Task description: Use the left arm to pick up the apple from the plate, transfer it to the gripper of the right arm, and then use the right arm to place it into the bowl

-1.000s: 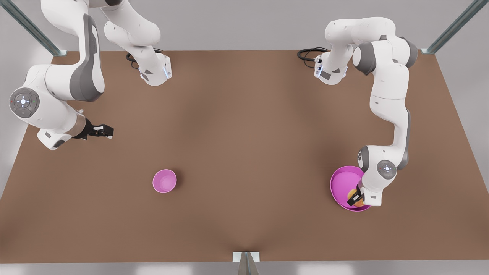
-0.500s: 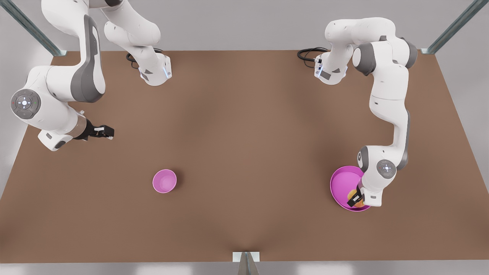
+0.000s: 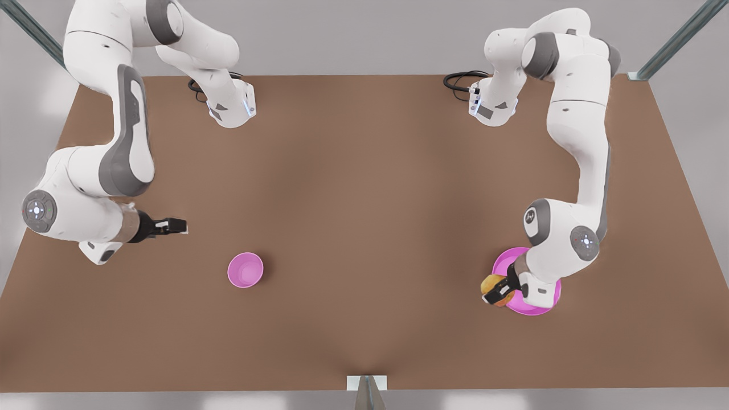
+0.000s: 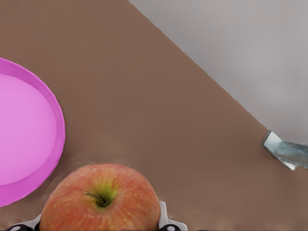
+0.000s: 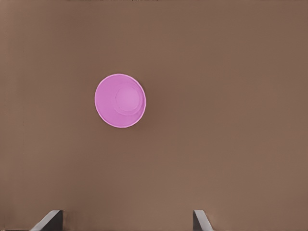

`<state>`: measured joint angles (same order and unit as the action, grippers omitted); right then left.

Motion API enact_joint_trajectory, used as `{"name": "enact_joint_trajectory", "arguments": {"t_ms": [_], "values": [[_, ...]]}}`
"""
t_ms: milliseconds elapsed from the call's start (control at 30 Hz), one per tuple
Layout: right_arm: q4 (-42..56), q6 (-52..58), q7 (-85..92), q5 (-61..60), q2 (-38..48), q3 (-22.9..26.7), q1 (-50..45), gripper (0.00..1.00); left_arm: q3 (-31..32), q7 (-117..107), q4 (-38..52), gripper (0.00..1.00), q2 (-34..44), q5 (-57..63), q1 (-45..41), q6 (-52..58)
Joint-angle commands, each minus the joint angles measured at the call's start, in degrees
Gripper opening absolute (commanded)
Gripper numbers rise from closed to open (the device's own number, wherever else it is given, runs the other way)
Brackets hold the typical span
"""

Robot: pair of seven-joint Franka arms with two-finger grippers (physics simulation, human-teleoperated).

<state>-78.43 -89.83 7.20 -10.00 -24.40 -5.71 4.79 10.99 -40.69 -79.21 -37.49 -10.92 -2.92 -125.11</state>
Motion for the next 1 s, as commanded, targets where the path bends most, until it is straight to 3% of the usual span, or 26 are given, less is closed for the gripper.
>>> {"name": "enact_joint_trajectory", "arguments": {"t_ms": [0,133,267,400,533,667,800,967], "values": [[5.1,4.0,32.5,-15.4,-6.6,-0.3,0.0,1.00,4.5,-11.8,3.5,0.95,-1.5,-3.6,-1.1,14.8],[11.4,0.0,55.5,-28.8,-20.0,-7.3,0.1,1.00,9.9,-19.5,13.3,0.95,-8.9,-11.0,-3.4,14.4],[11.5,-9.3,71.5,-33.2,-24.6,-11.9,0.1,1.00,16.2,-21.2,18.8,0.95,-14.9,-12.2,-3.4,7.8],[10.9,-17.4,88.6,-37.9,-26.3,-15.5,0.1,1.00,17.2,-25.8,18.8,0.95,-16.1,-13.2,-5.2,-14.8],[10.5,-24.6,102.2,-40.3,-27.3,-18.1,0.0,1.00,17.1,-25.6,18.4,0.95,-16.7,-9.4,-7.3,-23.1],[8.4,-35.7,108.4,-45.9,-28.3,-21.7,0.0,1.00,17.1,-25.7,18.4,0.95,-16.6,-7.0,-10.0,-23.9],[7.5,-39.7,109.5,-48.8,-28.4,-23.4,0.0,1.00,17.1,-25.8,18.6,0.95,-17.0,-7.0,-10.7,-24.1],[7.2,-46.4,110.2,-51.7,-30.4,-28.6,0.0,1.00,17.8,-25.8,18.4,0.95,-18.2,-7.9,-11.5,-32.7]]}}
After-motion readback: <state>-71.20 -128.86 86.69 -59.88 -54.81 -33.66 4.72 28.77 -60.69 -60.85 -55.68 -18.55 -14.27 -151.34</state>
